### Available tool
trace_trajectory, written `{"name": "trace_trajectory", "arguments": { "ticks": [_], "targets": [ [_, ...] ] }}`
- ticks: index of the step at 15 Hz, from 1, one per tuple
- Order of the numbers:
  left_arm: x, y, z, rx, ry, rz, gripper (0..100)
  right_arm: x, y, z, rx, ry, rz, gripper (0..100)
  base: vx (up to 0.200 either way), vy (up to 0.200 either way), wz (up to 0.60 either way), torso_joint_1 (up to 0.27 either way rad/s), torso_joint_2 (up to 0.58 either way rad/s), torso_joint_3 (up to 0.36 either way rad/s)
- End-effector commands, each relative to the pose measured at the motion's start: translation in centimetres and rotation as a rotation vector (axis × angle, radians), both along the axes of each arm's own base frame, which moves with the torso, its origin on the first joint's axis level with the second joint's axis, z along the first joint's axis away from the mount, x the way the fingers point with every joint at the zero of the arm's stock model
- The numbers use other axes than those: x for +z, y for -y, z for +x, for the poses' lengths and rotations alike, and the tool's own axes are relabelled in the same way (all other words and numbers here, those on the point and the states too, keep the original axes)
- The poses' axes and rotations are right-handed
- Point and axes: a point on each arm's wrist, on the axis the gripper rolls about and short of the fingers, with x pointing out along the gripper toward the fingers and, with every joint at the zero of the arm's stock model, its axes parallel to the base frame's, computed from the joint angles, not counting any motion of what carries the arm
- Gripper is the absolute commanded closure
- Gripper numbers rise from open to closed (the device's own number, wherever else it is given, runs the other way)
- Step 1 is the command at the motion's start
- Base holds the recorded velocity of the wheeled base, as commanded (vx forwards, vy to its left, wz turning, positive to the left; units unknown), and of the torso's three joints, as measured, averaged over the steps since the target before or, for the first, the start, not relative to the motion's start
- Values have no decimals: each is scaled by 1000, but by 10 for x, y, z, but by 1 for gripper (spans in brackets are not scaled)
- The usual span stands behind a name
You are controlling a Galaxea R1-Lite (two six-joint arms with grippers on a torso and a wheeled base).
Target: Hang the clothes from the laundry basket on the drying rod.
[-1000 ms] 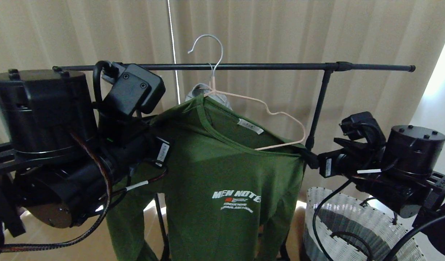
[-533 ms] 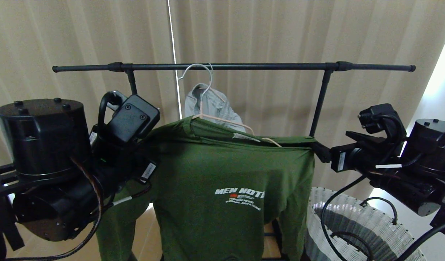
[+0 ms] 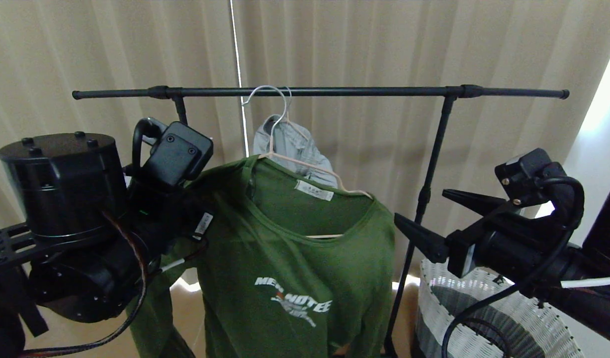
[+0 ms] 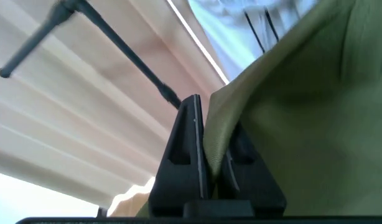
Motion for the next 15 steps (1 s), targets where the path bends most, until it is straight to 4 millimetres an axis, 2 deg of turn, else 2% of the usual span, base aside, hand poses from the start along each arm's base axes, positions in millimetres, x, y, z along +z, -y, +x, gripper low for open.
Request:
{"name": "trace_trajectory", "arguments": {
  "ticks": [1, 6, 9, 12, 15],
  "targets": [
    [-7, 5, 7, 19, -1, 4, 100, 10, 0, -12, 52, 44, 12, 0, 0, 0, 0, 0, 0, 0],
    [-7, 7, 8, 13, 15, -9, 100, 9, -7, -3, 86, 85, -82, 0, 0, 0, 0, 0, 0, 0],
    [-5, 20, -6, -56, 21, -58, 100, 7, -23, 17, 95, 108, -151, 0, 0, 0, 0, 0, 0, 0],
    [-2, 20, -16, -86, 30, -69, 100, 9, -38, 39, 94, 149, -206, 0, 0, 0, 0, 0, 0, 0],
    [0, 22, -19, -106, 59, -91, 100, 10, -44, 51, 88, 156, -208, 0, 0, 0, 0, 0, 0, 0]
  ]
}}
